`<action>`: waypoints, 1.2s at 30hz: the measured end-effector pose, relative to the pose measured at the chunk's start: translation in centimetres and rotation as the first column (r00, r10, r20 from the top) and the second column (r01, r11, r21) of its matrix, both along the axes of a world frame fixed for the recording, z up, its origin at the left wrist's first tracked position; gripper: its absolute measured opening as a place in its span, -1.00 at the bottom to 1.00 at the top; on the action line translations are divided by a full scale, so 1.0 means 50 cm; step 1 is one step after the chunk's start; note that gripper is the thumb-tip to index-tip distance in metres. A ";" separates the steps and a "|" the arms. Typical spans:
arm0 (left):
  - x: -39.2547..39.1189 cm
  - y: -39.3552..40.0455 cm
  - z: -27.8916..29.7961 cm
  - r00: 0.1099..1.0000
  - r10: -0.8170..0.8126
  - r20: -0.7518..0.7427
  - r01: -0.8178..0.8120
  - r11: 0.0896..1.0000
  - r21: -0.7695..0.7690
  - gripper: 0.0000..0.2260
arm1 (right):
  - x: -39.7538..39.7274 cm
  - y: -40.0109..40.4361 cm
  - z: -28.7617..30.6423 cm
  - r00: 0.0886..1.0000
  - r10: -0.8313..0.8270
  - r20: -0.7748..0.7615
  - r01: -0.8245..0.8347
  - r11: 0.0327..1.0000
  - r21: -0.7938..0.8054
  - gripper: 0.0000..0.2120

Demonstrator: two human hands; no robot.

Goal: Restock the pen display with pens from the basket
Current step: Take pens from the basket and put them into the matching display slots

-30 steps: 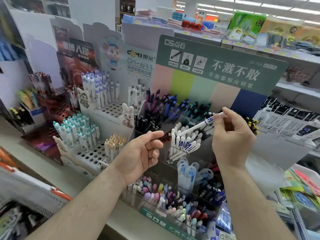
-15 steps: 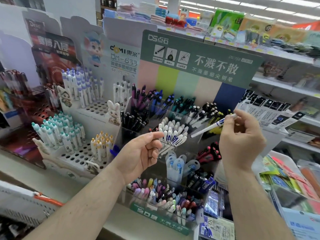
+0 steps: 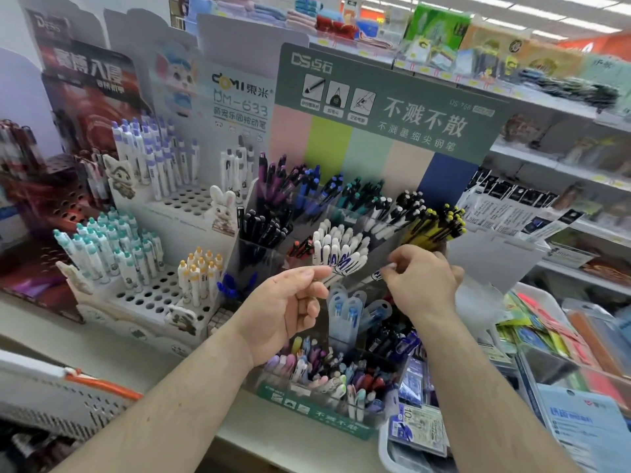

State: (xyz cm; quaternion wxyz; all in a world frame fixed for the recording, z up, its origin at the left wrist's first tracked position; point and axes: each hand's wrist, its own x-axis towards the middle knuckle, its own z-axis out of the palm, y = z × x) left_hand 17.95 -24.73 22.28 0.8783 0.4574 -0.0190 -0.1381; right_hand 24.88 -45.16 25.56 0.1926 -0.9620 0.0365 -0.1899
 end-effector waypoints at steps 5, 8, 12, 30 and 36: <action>-0.027 0.017 -0.006 1.000 0.018 0.003 -0.018 0.999 0.048 -0.75 | -0.034 0.037 0.004 0.993 0.018 0.115 -0.013 0.999 -0.043 -0.81; -0.054 0.040 -0.021 0.998 0.058 -0.014 -0.056 0.995 0.080 -0.76 | -0.072 0.105 0.003 0.963 0.129 0.237 -0.157 0.982 0.103 -0.89; -0.093 0.091 -0.038 0.994 0.103 -0.044 -0.096 0.986 0.134 -0.78 | -0.125 0.222 -0.017 0.935 0.291 0.201 -0.349 0.852 0.389 -0.95; -0.403 0.449 -0.221 0.810 0.555 -0.188 -0.328 0.695 0.640 -0.84 | -0.331 0.643 -0.264 0.550 0.771 -0.322 -0.557 0.625 0.546 -0.90; -0.456 0.536 -0.359 0.758 0.560 -0.333 -0.002 0.514 0.858 -0.85 | -0.352 0.704 -0.326 0.489 0.801 -0.346 -0.736 0.592 0.329 -0.84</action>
